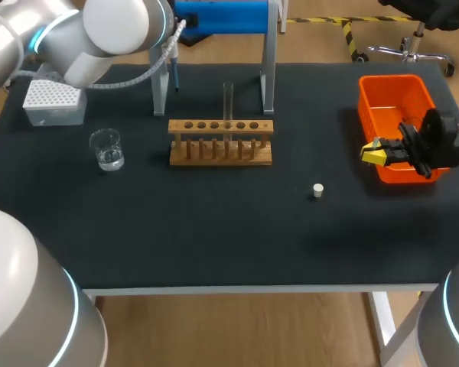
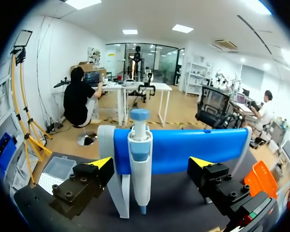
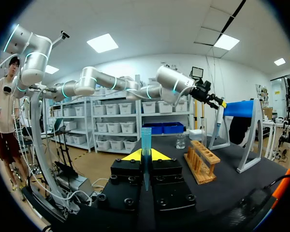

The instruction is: Invert the test tube, pick up the pipette, mount the tip to pipette, aspirate from beaker and dispense into the tube, eject the tip, return the pipette, and cap with the stopper.

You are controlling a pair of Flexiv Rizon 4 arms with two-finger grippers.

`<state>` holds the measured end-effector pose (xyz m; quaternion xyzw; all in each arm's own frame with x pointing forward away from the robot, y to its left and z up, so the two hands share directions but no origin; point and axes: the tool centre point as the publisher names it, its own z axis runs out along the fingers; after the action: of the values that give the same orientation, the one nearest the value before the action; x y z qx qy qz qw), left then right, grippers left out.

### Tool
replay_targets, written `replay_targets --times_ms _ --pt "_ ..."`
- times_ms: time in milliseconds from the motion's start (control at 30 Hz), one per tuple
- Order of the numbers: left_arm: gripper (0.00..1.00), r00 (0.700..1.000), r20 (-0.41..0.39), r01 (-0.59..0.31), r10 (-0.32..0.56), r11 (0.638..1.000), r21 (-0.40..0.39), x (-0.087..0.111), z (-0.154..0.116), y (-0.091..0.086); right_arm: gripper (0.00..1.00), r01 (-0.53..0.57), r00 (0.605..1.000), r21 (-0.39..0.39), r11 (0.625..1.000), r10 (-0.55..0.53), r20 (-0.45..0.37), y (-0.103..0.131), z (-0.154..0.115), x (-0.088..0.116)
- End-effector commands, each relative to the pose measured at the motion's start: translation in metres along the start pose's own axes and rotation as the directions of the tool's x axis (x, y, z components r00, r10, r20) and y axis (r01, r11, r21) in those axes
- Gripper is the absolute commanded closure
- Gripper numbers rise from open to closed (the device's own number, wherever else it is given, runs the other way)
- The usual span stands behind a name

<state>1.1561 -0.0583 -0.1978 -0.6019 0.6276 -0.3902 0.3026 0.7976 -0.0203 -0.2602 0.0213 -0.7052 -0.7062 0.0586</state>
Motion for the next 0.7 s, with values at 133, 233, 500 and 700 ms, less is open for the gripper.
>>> replay_targets --times_ms 133,233,500,700 --pt "0.0 1.0 -0.003 -0.001 0.001 1.0 -0.005 0.0028 0.0057 -0.0013 1.0 0.0 1.0 0.001 1.0 0.0 0.0 -0.0001 -0.0004 0.0003" --pt "0.14 1.0 -0.003 -0.002 0.002 1.0 -0.005 0.003 0.0061 -0.0014 1.0 0.0 1.0 0.001 1.0 0.0 0.0 -0.0001 -0.0004 0.0003" --pt "0.25 1.0 0.007 -0.001 0.001 1.0 -0.009 0.0012 0.0073 -0.0004 1.0 0.0 1.0 0.001 1.0 0.0 0.0 -0.0001 -0.0004 0.0003" --pt "0.34 1.0 0.015 0.004 -0.004 1.0 -0.012 -0.0004 0.0091 0.0009 1.0 0.0 1.0 0.001 1.0 0.0 0.0 -0.0001 -0.0004 0.0003"
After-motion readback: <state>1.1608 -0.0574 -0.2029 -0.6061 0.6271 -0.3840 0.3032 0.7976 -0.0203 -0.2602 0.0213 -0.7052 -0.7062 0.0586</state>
